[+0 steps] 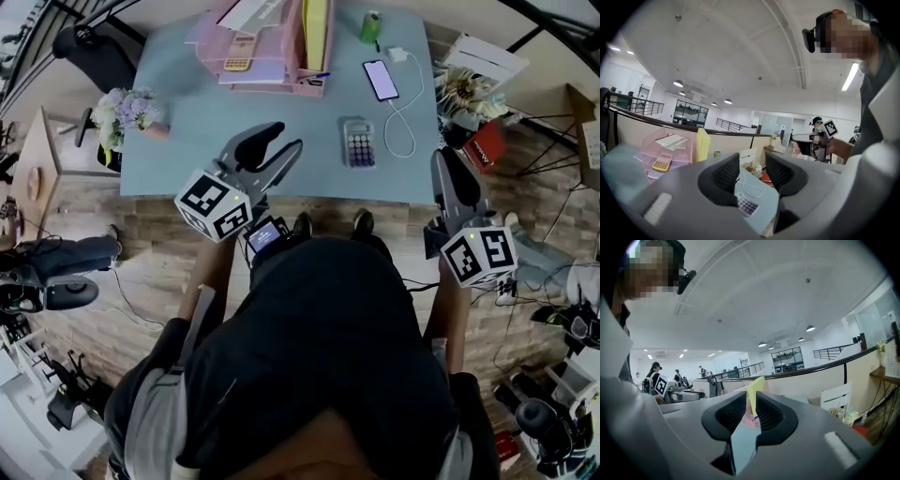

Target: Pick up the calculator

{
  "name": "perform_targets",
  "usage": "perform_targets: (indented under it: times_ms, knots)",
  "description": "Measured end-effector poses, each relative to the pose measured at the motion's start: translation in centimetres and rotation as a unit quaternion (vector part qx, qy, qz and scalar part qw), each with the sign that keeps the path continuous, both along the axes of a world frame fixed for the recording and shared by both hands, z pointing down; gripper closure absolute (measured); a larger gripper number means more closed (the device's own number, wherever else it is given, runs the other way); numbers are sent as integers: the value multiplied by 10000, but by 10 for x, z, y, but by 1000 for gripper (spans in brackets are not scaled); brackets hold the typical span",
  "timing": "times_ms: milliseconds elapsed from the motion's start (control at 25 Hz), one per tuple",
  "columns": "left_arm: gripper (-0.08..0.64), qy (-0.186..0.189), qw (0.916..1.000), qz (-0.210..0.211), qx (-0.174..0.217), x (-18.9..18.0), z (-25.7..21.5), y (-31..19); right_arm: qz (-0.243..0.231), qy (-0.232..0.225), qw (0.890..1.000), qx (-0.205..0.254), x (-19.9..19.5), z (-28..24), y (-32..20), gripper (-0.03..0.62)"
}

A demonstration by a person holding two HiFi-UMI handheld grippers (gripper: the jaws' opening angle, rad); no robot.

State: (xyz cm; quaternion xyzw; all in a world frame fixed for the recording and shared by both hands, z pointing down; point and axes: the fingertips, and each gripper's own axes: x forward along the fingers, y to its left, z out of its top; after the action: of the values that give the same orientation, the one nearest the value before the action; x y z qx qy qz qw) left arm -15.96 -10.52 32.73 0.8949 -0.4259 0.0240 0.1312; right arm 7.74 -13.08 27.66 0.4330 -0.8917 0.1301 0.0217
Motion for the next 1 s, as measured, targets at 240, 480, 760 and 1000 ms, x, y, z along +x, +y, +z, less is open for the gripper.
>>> perform_targets:
  times_ms: [240, 480, 760, 1000]
  knots:
    - [344, -109, 9993, -358, -64, 24, -1, -4, -394, -135, 9991, -52, 19, 9, -26, 546]
    - [344, -214, 9973, -693, -119, 41, 2, -10, -752, -227, 9969, -84, 31, 16, -49, 546]
    - [344, -284, 9946, -973, -212, 68, 7, -20, -1088, -327, 9934, -150, 49, 28, -72, 546]
    - [344, -358, 9919, -1170, -332, 87, 13, -26, -1298, -378, 9905, -260, 63, 35, -87, 546]
